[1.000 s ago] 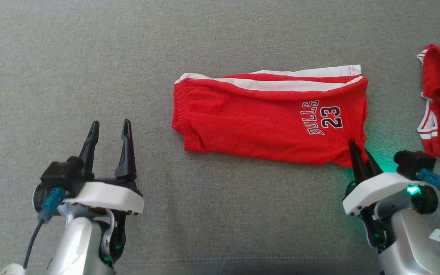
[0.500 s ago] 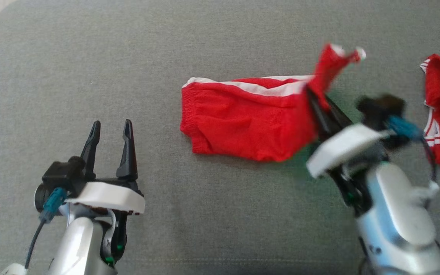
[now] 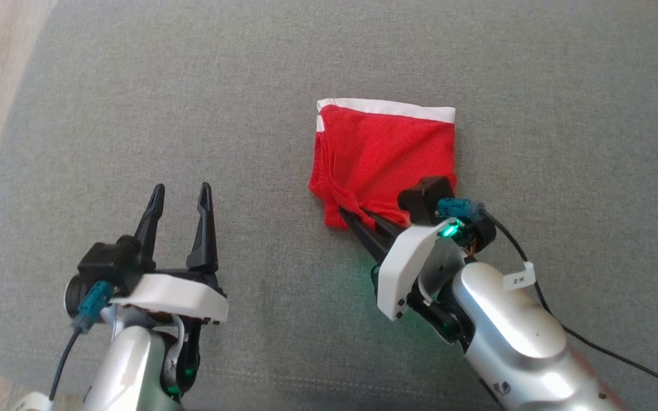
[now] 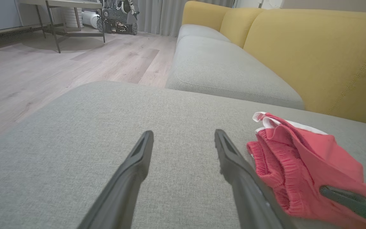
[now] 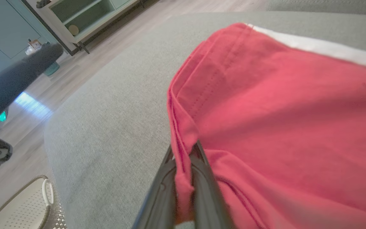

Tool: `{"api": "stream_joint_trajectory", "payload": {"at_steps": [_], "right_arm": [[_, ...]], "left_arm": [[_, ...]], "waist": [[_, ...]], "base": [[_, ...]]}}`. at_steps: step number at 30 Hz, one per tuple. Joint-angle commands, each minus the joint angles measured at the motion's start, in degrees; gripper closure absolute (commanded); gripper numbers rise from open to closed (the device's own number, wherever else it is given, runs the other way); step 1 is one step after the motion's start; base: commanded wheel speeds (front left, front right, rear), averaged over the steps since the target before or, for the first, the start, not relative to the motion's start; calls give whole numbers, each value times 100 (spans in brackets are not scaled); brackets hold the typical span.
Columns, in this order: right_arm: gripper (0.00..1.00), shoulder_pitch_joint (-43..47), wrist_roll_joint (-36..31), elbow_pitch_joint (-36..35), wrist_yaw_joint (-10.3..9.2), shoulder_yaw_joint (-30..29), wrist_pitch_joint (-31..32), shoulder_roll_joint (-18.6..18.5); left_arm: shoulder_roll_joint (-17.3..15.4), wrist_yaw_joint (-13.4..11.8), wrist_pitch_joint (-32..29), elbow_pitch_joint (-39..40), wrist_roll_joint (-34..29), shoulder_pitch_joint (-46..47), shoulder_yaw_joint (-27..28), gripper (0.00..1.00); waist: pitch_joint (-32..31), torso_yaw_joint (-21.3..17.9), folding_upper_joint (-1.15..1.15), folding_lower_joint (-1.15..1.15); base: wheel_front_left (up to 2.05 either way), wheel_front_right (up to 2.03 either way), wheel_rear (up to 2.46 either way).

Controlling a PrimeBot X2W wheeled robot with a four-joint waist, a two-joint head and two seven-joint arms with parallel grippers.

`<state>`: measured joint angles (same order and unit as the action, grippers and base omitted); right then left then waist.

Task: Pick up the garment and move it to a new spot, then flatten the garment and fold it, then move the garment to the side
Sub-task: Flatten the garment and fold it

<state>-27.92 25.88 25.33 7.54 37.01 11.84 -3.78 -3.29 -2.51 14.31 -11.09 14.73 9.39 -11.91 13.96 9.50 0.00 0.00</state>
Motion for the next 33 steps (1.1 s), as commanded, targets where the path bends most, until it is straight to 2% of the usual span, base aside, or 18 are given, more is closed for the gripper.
{"api": "stream_joint_trajectory", "payload": {"at_steps": [1,3,4,5,6,12,15,19,27,33], "right_arm": [[100,-153,8,-122,-5,103,-69,90],[100,-198,56,-11,-5,181,-177,90],[72,-227,83,10,-5,225,-249,90],[22,-255,109,20,-5,267,-328,90],[0,-286,126,13,-5,316,-412,90],[0,-503,153,-448,-5,641,-1057,90],[0,-476,52,-837,-5,400,-1437,72],[0,-123,-211,-1280,-5,-539,-1759,-113],[0,1079,-1004,-1996,-5,-2569,-1647,-262],[0,1776,-1371,-2552,-5,-3309,-1401,-205]], "left_arm": [[-31,4,69,190,23,110,214,0],[-25,-5,69,203,19,97,234,0],[-23,-9,69,209,19,90,255,0],[-21,-10,69,209,16,85,272,0],[-19,-6,69,209,13,83,279,0],[-22,15,69,236,-51,135,335,0],[-34,17,69,241,-88,142,369,0],[-57,-10,69,268,-148,116,410,0],[-144,-53,69,369,-235,35,459,0],[-217,-61,67,398,-267,35,441,0]], "waist": [[29,11,0,0],[49,-6,0,0],[59,-32,0,0],[67,-55,0,0],[72,-77,0,0],[85,-258,0,0],[53,-352,0,0],[-10,-469,0,0],[-83,-684,0,0],[-99,-782,0,0]], "base": [[0,0,0],[0,0,0],[0,0,0],[0,0,0],[0,0,0],[0,0,0],[0,0,0],[0,0,0],[0,0,0],[0,0,0]]}}
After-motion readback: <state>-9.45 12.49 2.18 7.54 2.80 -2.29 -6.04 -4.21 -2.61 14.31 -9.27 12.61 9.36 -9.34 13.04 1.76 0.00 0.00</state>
